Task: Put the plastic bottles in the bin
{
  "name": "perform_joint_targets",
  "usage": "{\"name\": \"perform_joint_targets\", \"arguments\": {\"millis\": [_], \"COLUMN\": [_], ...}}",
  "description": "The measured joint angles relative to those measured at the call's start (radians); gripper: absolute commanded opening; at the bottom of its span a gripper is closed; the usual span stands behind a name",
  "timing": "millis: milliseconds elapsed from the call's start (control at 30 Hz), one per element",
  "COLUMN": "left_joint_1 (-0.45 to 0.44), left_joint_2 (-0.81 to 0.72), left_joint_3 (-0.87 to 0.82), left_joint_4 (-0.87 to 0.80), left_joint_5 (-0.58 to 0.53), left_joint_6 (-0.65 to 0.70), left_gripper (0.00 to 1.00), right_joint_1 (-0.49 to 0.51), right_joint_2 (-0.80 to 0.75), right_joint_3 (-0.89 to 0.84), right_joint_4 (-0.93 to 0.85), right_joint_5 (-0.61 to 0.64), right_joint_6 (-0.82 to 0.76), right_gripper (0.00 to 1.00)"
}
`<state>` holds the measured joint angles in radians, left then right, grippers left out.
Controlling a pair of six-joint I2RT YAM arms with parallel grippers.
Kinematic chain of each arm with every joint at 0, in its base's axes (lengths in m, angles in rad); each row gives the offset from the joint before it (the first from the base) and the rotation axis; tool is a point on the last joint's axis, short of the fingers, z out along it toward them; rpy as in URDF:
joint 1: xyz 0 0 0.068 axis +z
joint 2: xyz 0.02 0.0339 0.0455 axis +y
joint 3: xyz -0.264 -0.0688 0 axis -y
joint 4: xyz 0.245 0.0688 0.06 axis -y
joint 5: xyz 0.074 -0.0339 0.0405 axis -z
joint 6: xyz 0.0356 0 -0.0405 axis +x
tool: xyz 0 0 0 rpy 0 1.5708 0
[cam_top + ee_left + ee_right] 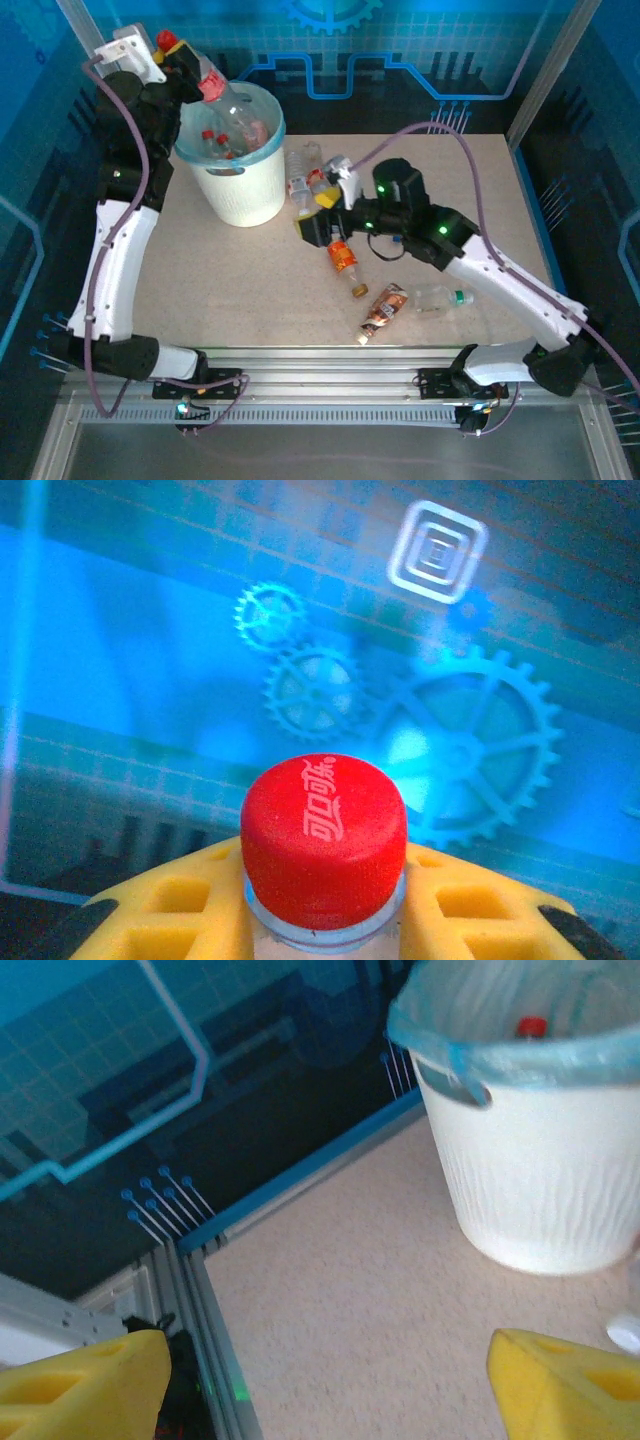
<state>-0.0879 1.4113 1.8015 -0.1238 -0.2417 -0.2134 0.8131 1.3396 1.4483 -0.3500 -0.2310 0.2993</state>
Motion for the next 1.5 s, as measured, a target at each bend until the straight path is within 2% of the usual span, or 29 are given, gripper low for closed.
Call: {"name": "perform_joint_targets", "arguments": {"millis": [267,400,567,700,933,1167,1500], "left_joint_1": [0.092,0.106,0.107,0.108,0.103,0.108,0.111], "left_joint_2": [0.212,0.32,0.399,0.402,0.411,0.413,0.415], "left_joint_3": [0.042,0.054,0.052,0.009,-0.1,-0.105,-0.116], "left_joint_4": [0.002,0.0,0.013,0.055,0.054,0.047,0.055], "left_joint_5": [-0.024,-0.023,0.017,0.046,0.156,0.277,0.3], "left_joint_6": [0.06,0.115,0.172,0.193,0.187,0.187,0.198], "left_gripper": [0.0,0.0,0.0,0.0,0.0,0.0,0.0], "right_joint_1": [0.028,0.028,0.028,0.028,0.028,0.024,-0.004], "right_joint_2": [0.348,0.453,0.5,0.507,0.507,0.506,0.468], "right_joint_3": [0.466,0.578,0.59,0.588,0.522,0.475,0.402], "right_joint_4": [-0.077,-0.13,-0.19,-0.232,-0.242,-0.244,-0.24], "right_joint_5": [0.08,0.081,0.074,0.074,0.074,0.073,0.07], "right_joint_6": [0.0,0.0,0.0,-0.006,-0.011,-0.011,-0.011], "right_gripper": [0.86,0.86,0.86,0.86,0.86,0.86,0.86]}}
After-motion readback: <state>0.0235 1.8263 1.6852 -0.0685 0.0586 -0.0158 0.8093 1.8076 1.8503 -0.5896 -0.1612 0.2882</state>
